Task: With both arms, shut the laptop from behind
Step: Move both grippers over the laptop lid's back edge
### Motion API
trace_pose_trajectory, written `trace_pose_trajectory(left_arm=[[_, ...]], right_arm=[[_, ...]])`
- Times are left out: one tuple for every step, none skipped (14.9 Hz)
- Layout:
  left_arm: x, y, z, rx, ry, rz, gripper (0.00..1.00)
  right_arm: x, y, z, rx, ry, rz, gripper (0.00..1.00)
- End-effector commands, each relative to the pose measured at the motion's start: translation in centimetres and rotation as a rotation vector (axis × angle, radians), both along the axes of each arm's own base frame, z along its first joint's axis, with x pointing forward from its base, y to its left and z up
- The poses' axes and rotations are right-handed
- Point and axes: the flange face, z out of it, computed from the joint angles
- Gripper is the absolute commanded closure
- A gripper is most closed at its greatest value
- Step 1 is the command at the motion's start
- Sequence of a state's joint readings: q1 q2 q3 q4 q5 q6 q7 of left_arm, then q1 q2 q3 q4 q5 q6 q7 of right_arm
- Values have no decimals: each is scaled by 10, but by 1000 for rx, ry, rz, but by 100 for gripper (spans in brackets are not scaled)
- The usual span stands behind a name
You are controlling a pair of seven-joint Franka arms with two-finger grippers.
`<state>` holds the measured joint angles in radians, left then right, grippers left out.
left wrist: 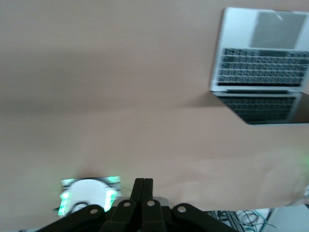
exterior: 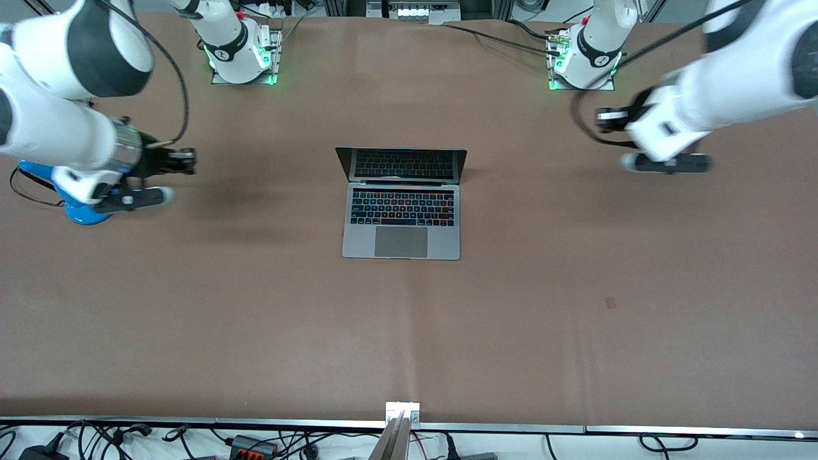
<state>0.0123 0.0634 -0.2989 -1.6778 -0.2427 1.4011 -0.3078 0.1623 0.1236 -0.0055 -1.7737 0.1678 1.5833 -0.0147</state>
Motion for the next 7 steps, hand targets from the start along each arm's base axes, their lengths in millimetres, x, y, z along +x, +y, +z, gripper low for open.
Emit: trace_pose_trajectory(left_arm=[[-42,-42,-30,-45,-37,8,100],[-58,-68,-42,-45,-52,-23,100],[-69,-90,-51,-42,-54,-38,100],[-76,-104,-60,-39,-67,-40,100],[-83,-115,-69,-37,-82,-46,100],[-94,-133,-77,-36,-95,-58,100],[-104,-147,-85,-30,-107,-53,100]], right_arm=[[-20,18,-23,106,75,-51,100],[-26,33,-33,141,96,-52,100],[-33,50,-42,165,111,-43,100],[-40,68,-49,179,115,-26,100],[-49,87,-56,180,125,3,100],[-59,110,-62,177,122,42,100],[-72,136,-66,170,120,88,100]])
